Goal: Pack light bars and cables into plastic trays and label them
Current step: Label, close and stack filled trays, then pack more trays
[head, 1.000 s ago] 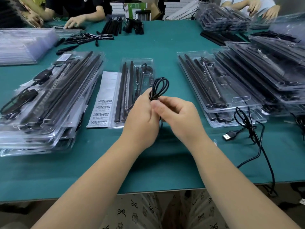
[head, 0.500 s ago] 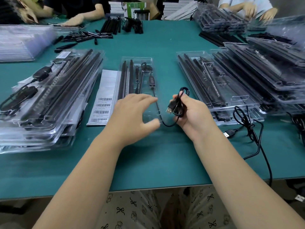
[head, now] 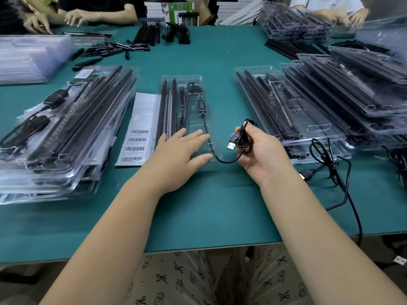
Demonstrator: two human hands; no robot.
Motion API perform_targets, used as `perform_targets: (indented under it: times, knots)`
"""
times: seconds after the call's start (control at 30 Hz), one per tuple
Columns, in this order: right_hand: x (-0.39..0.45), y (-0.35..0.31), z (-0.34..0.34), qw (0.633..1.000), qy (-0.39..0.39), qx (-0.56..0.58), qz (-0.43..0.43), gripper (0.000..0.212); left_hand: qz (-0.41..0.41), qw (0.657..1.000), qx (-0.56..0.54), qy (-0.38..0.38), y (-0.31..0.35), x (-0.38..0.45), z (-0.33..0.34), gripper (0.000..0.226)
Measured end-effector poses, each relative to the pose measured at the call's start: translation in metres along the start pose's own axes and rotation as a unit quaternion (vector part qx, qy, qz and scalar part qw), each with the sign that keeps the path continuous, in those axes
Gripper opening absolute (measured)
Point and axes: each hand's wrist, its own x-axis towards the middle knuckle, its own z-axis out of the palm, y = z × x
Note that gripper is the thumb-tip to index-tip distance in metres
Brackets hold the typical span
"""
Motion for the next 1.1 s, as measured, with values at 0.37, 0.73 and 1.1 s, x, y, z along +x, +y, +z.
perform_targets:
  times: [0.37,0.73,1.1]
  knots:
    - [0.019,0.000,0.019,0.958,0.008,-0.279,-0.061,0.027,0.007,0.983,-0.146,0.110,0.013,-0.004,0.002,0.051]
    - [0.036,0.007,0.032,0.803,0.061,-0.552,-0.215,0.022,0.018,0.997,-0.054,0.057,0.018,0.000,0.008,0.050]
    - [0.042,-0.005,0.016,0.757,-0.053,-0.614,-0.215,0.018,0.032,0.997,0.021,0.062,0.013,0.000,0.010,0.058]
